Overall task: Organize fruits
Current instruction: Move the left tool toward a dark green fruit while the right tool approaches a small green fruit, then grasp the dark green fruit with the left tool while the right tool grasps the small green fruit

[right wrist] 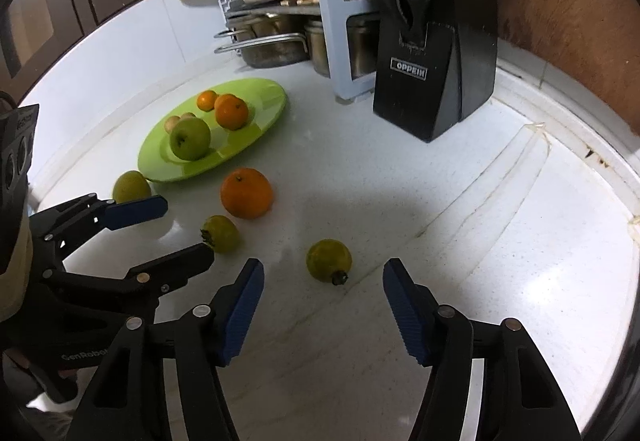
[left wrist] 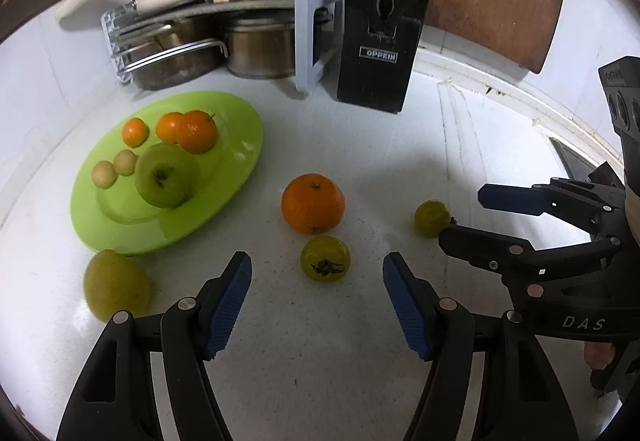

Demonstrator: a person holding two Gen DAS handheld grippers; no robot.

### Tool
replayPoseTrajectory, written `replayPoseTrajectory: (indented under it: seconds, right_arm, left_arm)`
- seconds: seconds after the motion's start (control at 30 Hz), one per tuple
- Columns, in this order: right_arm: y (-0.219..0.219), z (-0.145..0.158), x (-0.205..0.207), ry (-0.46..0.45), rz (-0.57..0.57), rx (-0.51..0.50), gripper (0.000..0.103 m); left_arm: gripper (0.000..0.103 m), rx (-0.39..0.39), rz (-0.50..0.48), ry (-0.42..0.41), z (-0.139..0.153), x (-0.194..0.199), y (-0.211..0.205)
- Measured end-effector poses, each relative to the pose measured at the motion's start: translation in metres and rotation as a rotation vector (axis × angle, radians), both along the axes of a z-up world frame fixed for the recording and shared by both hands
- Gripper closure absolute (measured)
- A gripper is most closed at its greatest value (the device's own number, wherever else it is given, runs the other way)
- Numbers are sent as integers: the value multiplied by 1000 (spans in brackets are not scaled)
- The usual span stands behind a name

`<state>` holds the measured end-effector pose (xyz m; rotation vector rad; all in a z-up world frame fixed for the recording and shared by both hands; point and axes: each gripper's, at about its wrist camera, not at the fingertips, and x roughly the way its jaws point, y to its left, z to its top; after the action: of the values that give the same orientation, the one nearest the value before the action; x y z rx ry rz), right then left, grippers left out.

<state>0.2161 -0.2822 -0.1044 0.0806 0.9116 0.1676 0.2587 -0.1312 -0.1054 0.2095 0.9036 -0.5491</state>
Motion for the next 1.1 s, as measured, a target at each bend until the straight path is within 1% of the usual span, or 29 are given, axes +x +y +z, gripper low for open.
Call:
replayPoseTrajectory:
  seconds: [0.07, 0.17, 0.23, 0.43, 0.57, 0.63, 0.77, 0.83, 0.9, 1.1]
  right_arm:
    - [0, -5, 4, 14, -1, 6, 44]
    - [-1, -12, 8, 30, 2, 18, 48]
    - [0, -14, 11, 32, 3, 15, 49]
    - [1, -20, 18, 44, 4, 11, 55]
    - [2, -24, 22, 49, 6, 19, 57]
    - [2, -25, 23, 54, 7, 23, 61]
    - [3, -26, 24, 50, 14, 11, 65]
    - [3, -26, 24, 52, 18, 15, 71]
    - [4, -26, 24, 51, 21, 15, 73]
    - [6, -23, 19, 46, 27, 17, 73]
  left_arm:
    - [37, 3, 1, 6, -4, 3, -2]
    - [41, 8, 1, 19, -9, 8, -6]
    - [42, 10, 3, 30, -13, 12, -8]
    - [53, 10, 4, 57, -20, 19, -12]
    - [62, 8, 1, 68, -23, 22, -12]
    - [62, 5, -2, 71, -23, 22, -12]
    - [72, 8, -12, 69, -23, 22, -14]
    - [73, 5, -17, 72, -23, 22, -15]
    - [73, 4, -14, 71, -23, 21, -15]
    - [73, -3, -9, 65, -18, 18, -14]
